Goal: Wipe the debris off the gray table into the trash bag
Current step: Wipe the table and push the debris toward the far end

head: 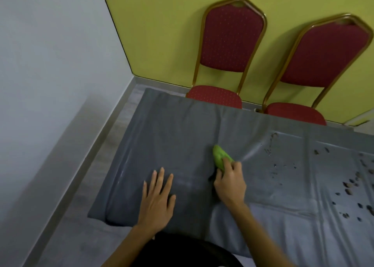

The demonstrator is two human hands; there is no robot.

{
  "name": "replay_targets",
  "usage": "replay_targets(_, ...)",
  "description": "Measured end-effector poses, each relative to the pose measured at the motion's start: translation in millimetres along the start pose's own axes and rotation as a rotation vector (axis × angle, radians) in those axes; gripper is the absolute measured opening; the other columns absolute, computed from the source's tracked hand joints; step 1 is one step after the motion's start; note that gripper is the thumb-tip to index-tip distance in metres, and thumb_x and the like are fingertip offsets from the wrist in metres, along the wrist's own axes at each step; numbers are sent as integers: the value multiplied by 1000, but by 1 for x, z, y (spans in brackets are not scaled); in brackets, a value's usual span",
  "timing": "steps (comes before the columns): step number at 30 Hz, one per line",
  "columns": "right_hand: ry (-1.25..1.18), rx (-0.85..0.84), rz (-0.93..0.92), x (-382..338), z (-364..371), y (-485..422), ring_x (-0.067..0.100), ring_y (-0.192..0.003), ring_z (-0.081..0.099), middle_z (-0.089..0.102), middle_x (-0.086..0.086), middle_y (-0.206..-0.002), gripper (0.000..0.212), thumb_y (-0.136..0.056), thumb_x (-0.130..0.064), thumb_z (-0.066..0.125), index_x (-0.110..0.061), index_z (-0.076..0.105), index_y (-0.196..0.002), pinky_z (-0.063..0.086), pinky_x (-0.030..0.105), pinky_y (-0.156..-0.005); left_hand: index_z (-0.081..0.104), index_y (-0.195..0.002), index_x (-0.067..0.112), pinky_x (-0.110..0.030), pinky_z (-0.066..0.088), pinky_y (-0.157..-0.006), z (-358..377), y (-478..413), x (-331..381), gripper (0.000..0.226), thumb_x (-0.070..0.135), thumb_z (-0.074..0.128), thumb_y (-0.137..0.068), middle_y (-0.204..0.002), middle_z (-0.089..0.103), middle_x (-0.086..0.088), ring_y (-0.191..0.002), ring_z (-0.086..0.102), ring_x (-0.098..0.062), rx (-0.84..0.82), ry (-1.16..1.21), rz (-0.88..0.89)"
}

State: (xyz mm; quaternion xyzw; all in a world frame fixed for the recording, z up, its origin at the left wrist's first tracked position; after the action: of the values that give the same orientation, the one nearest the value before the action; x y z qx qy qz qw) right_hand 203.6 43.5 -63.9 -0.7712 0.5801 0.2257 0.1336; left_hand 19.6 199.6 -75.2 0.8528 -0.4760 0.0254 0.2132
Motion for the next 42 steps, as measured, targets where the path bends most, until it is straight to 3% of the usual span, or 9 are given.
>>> replay_targets(5, 55, -168, -326, -4, 3, 80, 32, -91, 62, 56, 7, -110, 43, -84, -22, 65, -20, 60, -127, 55, 41, -55, 0, -156, 33, -49, -4, -121, 0, 16, -6, 66, 42, 34, -100, -161, -24, 0, -149, -21, -21, 22, 57, -81)
replay_targets(9, 126, -265, -541, 32, -28, 74, 29, -92, 63, 61, 6, -107, 42, -82, -16, 68, -21, 65, -123, 56, 36, -66, 4, -156, 33, -52, -3, -121, 3, 37, -16, 63, 41, 34, -102, -161, -23, 1, -150, -20, -21, 21, 104, -47)
replay_targets(13, 173, -104, -311, 89, -61, 48, 41, -95, 61, 59, 17, -104, 43, -80, -5, 70, -12, 68, -122, 56, 46, -75, 11, -157, 27, -54, 0, -121, 12, 64, -18, 62, 36, 39, -102, -163, -14, -1, -151, -14, -21, 72, 149, -66)
replay_targets(18, 110, 73, 54, 80, -54, 78, 43, -105, 53, 50, 21, -114, 42, -87, -15, 61, -14, 60, -128, 51, 48, -79, 11, -157, 17, -57, 1, -120, 19, 87, -11, 67, 32, 43, -100, -164, -9, -9, -152, -9, -26, 67, 143, -107)
replay_targets(23, 32, -78, -126, 43, -22, 135, 34, -108, 49, 47, 13, -116, 43, -89, -27, 59, -18, 56, -131, 53, 46, -77, -2, -157, 17, -54, -2, -121, 24, 94, 16, 73, 32, 41, -99, -164, -13, -9, -151, -13, -25, 47, 80, 3)
replay_targets(28, 107, -212, -384, 68, -38, 146, 26, -105, 49, 47, 5, -113, 44, -88, -27, 56, -27, 55, -133, 53, 40, -69, 1, -157, 18, -55, 1, -121, 32, 91, 24, 68, 34, 37, -101, -165, -12, -6, -152, -12, -22, 32, 38, 33)
replay_targets(34, 176, -50, -152, 164, -97, 97, 35, -100, 54, 50, 12, -111, 43, -85, -19, 60, -24, 61, -128, 53, 42, -69, 2, -157, 26, -57, 2, -120, 38, 100, 21, 66, 37, 36, -102, -164, -13, 5, -151, -12, -13, 14, 75, -27)
replay_targets(38, 140, 2, 102, 208, -125, 62, 36, -98, 54, 46, 12, -113, 42, -90, -26, 56, -22, 55, -133, 48, 40, -72, 8, -157, 15, -57, 3, -120, 35, 89, 44, 69, 31, 42, -99, -165, -10, -7, -152, -10, -23, -10, 108, -188)
replay_targets(42, 117, -49, 27, 191, -122, 70, 38, -98, 54, 46, 14, -111, 37, -89, -26, 54, -16, 55, -125, 50, 43, -74, 23, -153, 9, -55, 4, -121, 42, 71, 132, 64, 26, 47, -96, -165, 0, -15, -152, -5, -28, 79, 204, -218)
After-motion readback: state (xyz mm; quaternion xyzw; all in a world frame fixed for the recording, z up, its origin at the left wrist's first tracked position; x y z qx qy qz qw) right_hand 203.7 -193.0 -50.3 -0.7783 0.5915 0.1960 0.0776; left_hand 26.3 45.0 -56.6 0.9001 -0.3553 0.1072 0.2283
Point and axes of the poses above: each hand's wrist, its own y-axis away from the middle knuckle, its own z-axis out of the palm, x = y × z, the point moved 3 cm from there along -y, towards the middle knuckle
